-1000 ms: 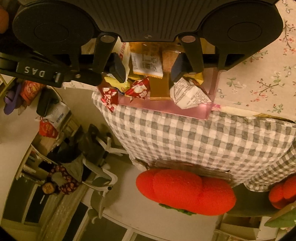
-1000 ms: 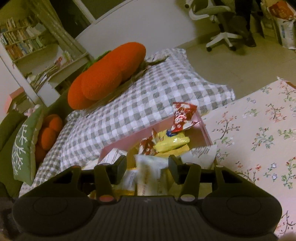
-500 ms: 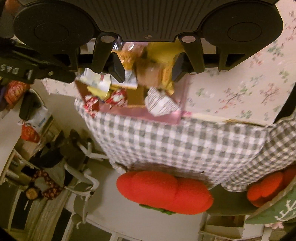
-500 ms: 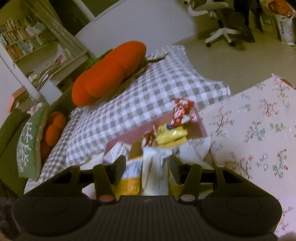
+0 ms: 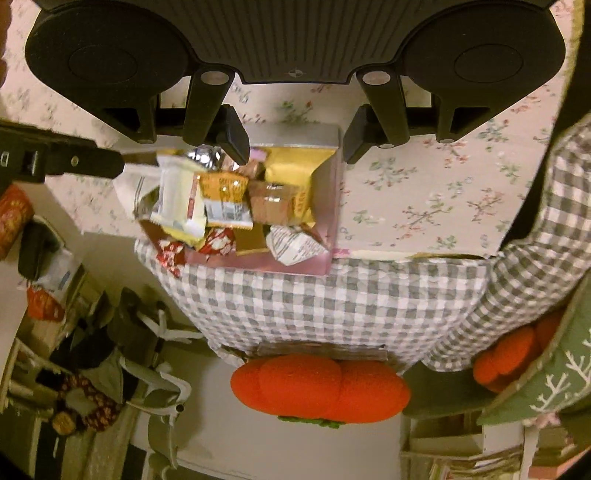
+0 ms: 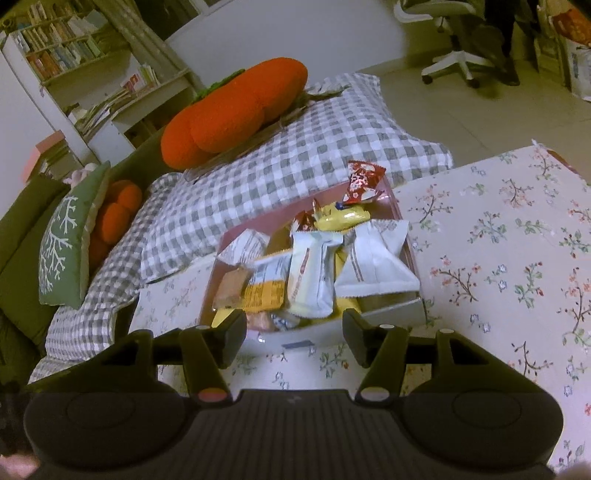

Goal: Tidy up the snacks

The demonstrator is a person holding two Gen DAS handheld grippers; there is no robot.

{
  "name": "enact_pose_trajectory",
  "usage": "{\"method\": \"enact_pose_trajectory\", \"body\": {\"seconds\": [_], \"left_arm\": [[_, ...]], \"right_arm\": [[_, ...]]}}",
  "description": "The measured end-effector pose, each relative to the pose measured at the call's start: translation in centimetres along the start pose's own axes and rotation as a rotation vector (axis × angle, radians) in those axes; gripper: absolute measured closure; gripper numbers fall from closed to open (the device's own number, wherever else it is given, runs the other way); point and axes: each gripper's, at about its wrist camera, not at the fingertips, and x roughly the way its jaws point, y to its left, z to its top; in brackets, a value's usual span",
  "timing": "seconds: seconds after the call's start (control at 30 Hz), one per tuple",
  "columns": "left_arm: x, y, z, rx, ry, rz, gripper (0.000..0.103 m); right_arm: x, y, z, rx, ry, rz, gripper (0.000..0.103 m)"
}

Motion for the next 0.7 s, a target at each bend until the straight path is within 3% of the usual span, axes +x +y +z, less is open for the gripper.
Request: {"method": "enact_pose_trajectory", "body": {"seconds": [0.3,0.7], "left_arm": [[-1.3,-0.3,-1.1,0.049,-0.005,0.051,0.048],[-2.2,-0.6,-2.5,0.081,-0.002,0.077,0.046]], "right_arm": [[-0.8,0.0,-1.0,-0.007,0.006,-0.012,0.047],[-1.6,0.6,-2.5,-0.051,0.012,-0.043,0.037]]}}
